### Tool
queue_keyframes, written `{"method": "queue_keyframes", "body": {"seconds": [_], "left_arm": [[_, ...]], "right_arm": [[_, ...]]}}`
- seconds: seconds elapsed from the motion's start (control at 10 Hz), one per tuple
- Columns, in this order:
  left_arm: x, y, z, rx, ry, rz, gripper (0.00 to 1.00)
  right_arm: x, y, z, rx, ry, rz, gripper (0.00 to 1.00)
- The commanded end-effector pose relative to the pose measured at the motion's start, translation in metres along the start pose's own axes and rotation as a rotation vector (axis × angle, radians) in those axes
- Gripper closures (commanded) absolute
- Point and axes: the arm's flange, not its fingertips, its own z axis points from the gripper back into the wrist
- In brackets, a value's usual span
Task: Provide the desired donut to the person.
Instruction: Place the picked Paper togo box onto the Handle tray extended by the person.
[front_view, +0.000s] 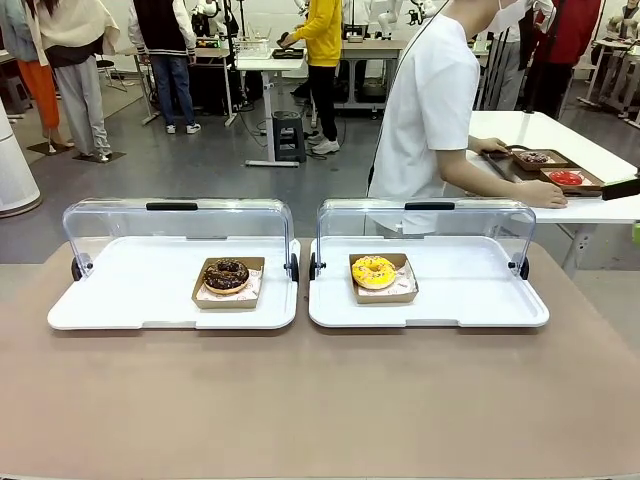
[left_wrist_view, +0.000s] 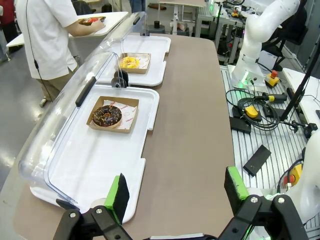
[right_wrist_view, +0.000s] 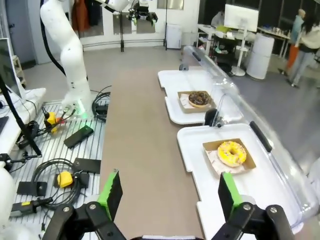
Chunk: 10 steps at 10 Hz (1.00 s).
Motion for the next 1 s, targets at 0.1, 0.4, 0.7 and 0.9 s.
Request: {"method": "queue_keyframes", "body": {"seconds": [0.1,0.4,0.7,0.9], "left_arm": [[0.001,-0.001,0.001,0.003,-0.018,-0.011,0.00],[0.001,-0.001,0.001,0.003,-0.018,-0.011,0.00],[0.001,-0.001,0.001,0.003,-0.018,-0.011,0.00],[0.001,-0.001,0.001,0.003,-0.018,-0.011,0.00]], "right_arm": [[0.038,-0.010,-0.030,-0.145,0.226,-0.191,0.00],[0.004,-0.002,-0.004,-0.008,0.033,-0.007,0.00],[0.004,-0.002,-0.004,-0.008,0.033,-0.007,0.00],[0.004,-0.002,-0.004,-0.008,0.033,-0.007,0.00]]}}
